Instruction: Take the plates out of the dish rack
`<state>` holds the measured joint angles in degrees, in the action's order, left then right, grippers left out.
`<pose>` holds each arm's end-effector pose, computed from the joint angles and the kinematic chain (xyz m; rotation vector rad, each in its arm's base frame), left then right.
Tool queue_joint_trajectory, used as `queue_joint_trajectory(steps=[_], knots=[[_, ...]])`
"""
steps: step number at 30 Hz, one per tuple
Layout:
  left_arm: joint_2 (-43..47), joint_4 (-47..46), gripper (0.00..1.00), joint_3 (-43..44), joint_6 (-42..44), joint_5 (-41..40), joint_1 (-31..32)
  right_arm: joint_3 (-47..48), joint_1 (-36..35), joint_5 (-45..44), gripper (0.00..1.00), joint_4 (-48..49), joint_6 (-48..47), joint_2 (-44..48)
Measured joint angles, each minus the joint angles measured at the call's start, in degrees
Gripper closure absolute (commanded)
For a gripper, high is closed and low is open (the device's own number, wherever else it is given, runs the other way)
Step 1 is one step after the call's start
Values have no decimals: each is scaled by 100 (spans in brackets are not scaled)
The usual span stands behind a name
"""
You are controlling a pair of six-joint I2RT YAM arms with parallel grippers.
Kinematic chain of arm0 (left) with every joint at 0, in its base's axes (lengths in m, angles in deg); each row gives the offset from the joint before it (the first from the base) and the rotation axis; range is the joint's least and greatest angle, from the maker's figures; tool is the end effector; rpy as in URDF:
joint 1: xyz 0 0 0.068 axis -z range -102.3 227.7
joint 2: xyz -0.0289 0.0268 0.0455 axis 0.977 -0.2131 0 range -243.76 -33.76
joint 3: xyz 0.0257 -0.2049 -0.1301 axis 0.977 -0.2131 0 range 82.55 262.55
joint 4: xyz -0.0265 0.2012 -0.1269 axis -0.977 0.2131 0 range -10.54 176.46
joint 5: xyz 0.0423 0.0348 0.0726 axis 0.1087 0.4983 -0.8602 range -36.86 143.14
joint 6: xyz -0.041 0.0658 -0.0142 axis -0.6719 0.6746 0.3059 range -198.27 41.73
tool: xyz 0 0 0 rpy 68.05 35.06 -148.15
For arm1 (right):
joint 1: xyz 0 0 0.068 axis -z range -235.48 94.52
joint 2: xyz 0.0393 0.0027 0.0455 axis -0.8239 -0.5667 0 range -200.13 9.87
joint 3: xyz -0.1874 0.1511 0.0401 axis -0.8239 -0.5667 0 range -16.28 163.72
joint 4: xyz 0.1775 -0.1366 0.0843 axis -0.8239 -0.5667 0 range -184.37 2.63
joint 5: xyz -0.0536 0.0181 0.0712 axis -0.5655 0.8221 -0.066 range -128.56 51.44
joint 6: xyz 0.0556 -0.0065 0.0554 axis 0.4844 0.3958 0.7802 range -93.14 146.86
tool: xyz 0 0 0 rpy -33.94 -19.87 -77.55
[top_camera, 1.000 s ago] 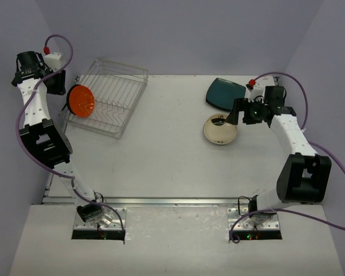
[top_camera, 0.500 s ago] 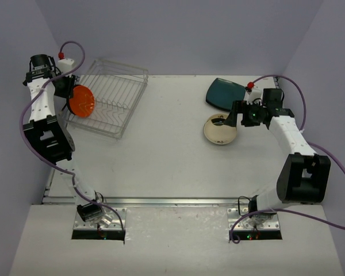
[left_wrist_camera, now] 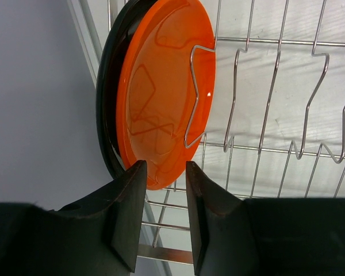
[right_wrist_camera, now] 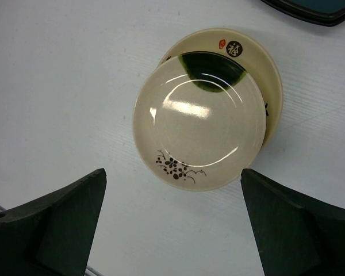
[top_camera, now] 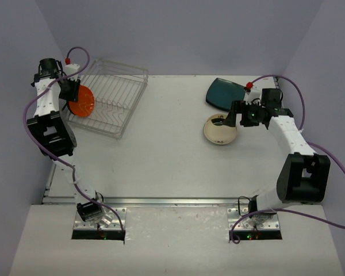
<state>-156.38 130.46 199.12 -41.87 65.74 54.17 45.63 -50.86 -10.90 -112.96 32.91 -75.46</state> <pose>0.4173 0.1656 0.2296 0.3662 2.5090 0.1321 0.3172 0.0059 0.2130 0.0030 2.3807 0.5947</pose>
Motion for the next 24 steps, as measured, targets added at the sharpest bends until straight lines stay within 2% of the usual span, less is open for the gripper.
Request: queue_joint_trajectory(steps=[24], knots=[[-40, 70, 70, 372, -72, -70, 0, 0, -26, 5, 1, -4, 7, -100]])
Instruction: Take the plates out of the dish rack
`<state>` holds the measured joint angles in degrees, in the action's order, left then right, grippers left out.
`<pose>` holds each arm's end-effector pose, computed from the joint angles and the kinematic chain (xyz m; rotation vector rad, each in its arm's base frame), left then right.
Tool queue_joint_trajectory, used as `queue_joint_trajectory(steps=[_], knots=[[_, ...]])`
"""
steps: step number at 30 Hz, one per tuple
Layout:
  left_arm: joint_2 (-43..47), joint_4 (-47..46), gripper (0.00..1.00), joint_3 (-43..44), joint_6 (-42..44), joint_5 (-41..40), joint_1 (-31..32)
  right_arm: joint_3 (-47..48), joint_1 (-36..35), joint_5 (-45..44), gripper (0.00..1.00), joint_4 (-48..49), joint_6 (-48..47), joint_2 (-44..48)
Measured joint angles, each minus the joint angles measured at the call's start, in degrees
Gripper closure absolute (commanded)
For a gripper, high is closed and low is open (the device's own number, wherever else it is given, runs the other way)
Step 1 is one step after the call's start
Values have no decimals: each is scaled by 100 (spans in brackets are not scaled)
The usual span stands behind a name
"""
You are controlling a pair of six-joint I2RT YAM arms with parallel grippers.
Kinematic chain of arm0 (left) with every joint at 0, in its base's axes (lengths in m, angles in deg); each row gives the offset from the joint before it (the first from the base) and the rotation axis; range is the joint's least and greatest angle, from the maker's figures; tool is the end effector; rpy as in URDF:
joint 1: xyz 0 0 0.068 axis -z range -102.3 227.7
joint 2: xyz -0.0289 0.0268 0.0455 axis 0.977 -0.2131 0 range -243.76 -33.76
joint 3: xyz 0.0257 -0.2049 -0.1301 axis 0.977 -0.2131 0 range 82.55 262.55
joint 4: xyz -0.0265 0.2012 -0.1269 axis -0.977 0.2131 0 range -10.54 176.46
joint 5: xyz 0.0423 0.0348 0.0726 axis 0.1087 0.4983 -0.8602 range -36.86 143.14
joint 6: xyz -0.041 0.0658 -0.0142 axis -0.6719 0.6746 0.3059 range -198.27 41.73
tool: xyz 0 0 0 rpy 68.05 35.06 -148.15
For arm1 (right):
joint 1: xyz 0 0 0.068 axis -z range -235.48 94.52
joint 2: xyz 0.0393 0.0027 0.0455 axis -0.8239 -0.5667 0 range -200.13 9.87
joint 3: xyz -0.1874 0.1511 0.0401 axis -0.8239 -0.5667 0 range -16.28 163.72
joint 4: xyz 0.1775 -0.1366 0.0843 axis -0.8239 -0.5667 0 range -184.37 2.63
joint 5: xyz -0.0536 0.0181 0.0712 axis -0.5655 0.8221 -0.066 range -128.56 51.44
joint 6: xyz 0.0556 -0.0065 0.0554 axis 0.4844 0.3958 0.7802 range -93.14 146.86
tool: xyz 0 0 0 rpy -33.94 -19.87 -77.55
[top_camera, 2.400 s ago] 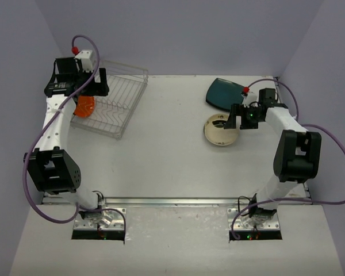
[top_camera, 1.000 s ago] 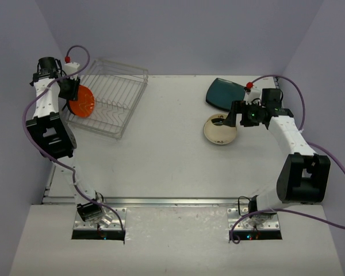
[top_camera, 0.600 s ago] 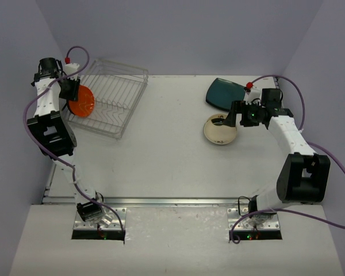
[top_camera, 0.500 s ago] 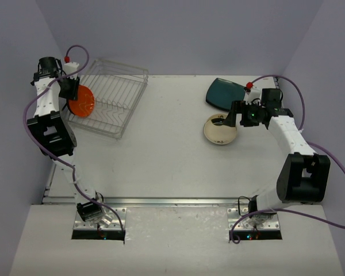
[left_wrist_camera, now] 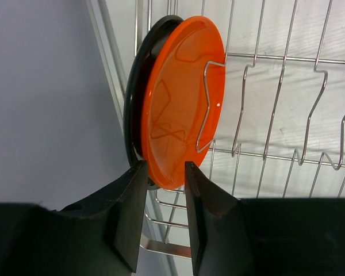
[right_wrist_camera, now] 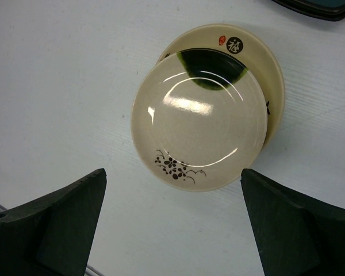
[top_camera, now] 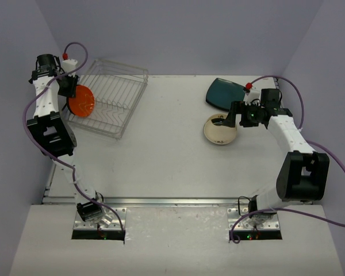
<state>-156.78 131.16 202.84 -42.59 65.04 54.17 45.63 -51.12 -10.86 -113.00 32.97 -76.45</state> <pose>0.4209 0.1681 0.2452 0.3474 2.4751 0.1696 0.3187 0.0073 0.2078 0.0045 2.3982 0.6022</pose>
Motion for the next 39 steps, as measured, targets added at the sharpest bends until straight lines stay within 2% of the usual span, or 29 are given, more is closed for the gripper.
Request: queue_joint_trajectory(steps=[26, 39], knots=[[-138, -80, 71, 164, -75, -192, 0, 0, -7, 42, 1, -1, 31, -27], [-151, -315, 76, 100, -146, -234, 0, 0, -7, 41, 1, -13, 39, -136]])
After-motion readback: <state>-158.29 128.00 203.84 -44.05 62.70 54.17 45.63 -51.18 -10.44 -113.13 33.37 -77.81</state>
